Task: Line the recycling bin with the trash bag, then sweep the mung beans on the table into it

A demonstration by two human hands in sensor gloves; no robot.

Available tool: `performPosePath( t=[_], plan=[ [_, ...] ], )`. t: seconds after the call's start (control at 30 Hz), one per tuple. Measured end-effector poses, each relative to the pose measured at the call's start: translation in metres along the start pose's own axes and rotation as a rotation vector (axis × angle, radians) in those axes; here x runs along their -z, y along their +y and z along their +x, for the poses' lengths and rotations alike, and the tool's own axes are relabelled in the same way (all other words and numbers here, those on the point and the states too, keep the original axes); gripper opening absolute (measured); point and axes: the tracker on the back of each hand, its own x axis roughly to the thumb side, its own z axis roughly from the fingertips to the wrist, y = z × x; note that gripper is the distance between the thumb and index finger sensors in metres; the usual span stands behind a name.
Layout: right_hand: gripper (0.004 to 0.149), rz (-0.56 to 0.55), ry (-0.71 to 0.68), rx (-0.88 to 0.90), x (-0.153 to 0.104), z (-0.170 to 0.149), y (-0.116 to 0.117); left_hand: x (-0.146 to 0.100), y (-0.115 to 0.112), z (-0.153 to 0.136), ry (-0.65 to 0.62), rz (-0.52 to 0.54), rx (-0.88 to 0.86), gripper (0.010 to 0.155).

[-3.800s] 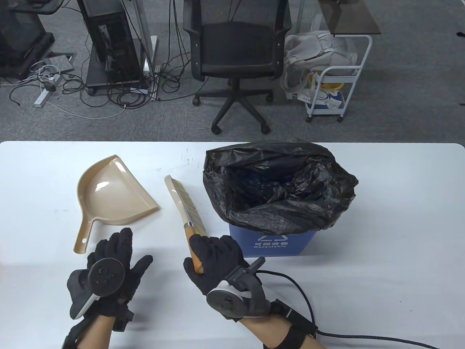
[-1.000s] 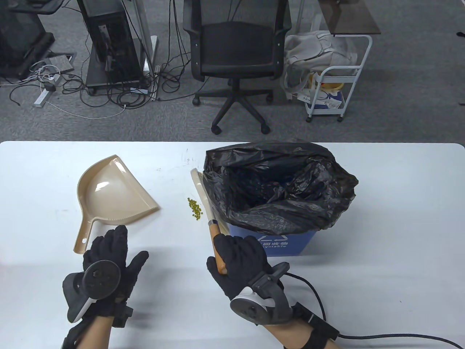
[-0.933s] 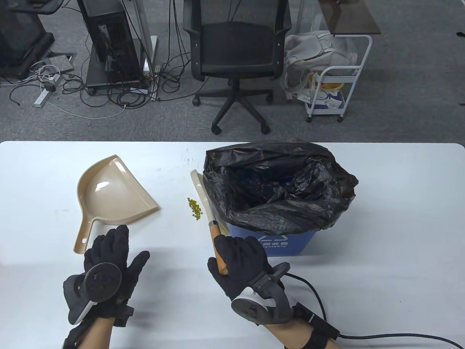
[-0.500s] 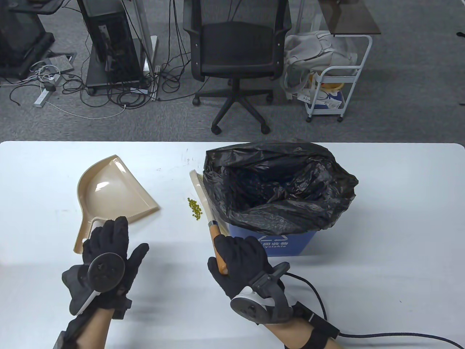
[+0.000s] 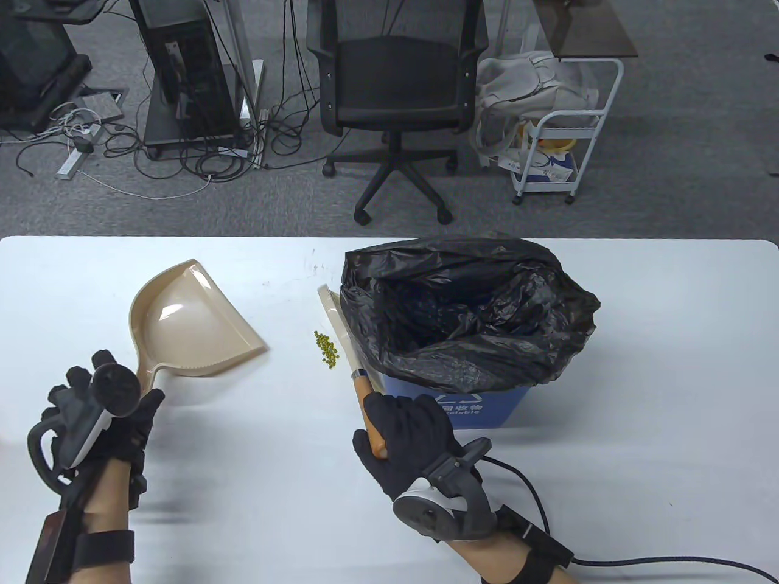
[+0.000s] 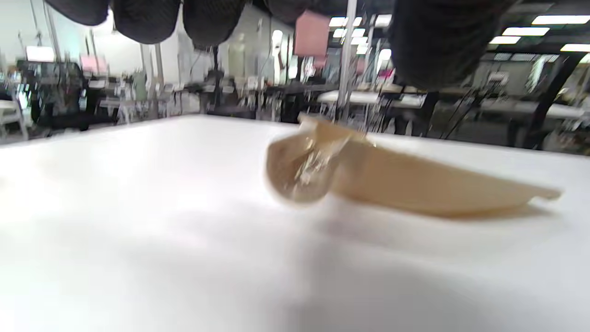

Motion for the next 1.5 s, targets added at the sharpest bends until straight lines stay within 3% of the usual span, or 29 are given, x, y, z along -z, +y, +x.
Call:
performPosePath(
  t=[0.13,0.27,0.63,0.9,1.13,1.33,1.5],
  plan=[
    [0.057,0.001,0.005,0.005,0.000,-0.001,0.000,0.010,-0.026,-0.003,0.006,-0.114,-0.092,0.108],
    [0.057,0.000,0.005,0.001,0.000,-0.001,0.000,0.018,-0.043,0.002,0.001,-0.122,-0.049,0.109],
    [0.058,0.000,0.010,0.004,0.001,-0.002,0.000,0.018,-0.054,0.011,-0.037,0.057,0.047,0.081],
    [0.058,0.002,0.023,0.011,0.001,-0.004,0.001,-0.016,-0.035,0.023,-0.182,0.198,0.044,0.068],
    [0.058,0.004,0.033,0.014,0.001,-0.006,0.001,-0.058,-0.021,0.035,-0.286,0.207,0.038,0.063],
    [0.058,0.006,0.029,0.013,0.000,-0.005,0.002,-0.093,-0.028,0.053,-0.384,0.195,0.061,0.062],
    [0.058,0.009,0.028,0.015,-0.001,-0.004,0.002,-0.107,-0.044,0.069,-0.442,0.172,0.082,0.064]
  ],
)
